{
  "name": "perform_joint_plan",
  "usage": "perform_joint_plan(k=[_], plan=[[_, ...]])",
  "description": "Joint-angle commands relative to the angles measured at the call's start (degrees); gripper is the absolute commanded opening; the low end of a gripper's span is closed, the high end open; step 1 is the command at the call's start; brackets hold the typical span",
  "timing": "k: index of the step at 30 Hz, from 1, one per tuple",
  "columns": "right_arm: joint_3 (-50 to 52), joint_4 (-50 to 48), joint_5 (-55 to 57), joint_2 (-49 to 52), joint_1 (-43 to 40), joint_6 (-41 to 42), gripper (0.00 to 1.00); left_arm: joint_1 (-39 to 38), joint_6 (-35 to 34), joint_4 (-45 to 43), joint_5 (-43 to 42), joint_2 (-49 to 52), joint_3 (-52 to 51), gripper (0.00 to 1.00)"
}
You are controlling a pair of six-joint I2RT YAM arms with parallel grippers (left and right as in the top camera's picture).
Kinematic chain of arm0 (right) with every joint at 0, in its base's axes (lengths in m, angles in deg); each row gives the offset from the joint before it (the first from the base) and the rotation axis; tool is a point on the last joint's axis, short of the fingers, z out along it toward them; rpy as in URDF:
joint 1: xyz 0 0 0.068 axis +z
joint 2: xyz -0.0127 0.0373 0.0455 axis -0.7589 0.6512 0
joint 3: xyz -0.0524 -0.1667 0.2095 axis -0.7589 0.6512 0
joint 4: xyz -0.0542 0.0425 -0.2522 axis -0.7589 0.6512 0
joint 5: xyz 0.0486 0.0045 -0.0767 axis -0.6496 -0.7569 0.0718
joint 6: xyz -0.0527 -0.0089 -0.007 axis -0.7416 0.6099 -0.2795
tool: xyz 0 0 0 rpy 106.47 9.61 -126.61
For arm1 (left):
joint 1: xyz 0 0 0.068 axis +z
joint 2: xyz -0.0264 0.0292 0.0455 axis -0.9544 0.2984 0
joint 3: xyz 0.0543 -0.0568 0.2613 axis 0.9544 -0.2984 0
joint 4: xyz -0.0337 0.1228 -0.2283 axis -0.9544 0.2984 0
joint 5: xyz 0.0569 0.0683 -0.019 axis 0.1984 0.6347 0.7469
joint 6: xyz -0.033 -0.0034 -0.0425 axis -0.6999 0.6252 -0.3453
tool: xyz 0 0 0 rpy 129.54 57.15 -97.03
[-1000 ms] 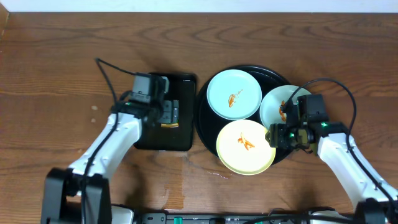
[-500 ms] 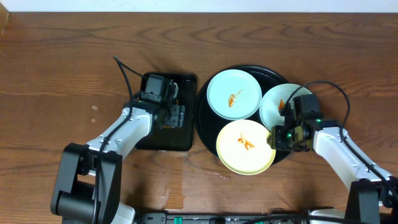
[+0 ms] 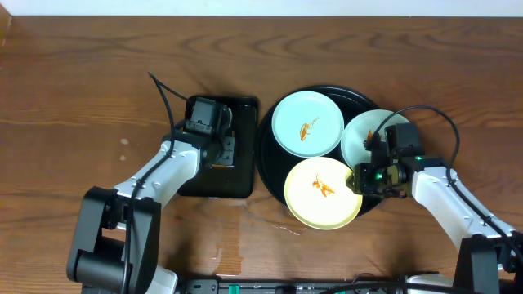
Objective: Clean dirty plates on tray and stack at the side
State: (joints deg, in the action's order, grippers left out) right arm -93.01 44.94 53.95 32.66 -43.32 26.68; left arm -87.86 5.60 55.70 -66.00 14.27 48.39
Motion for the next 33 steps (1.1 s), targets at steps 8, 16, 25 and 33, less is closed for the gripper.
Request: perform_joint_plan(k=[8, 16, 25, 33], plan=[[0.4, 2.4, -1.5, 0.3, 0.4, 0.5, 0.31, -0.1, 0.0, -0.5, 0.9, 0.2, -0.3, 0.39], [0.4, 2.2, -1.0, 0.3, 0.4, 0.5, 0.18, -0.1, 0.0, -0.9, 2.4, 0.3, -0.8, 0.35], [0.4, 2.2, -1.0, 0.3, 0.4, 0.5, 0.09, -0.1, 0.0, -1.1, 2.4, 0.3, -0.8, 0.08], [0.4, 2.0, -1.0, 0.3, 0.4, 0.4, 0.08, 0.0, 0.0, -1.3, 2.4, -2.4, 0.8, 0.08]])
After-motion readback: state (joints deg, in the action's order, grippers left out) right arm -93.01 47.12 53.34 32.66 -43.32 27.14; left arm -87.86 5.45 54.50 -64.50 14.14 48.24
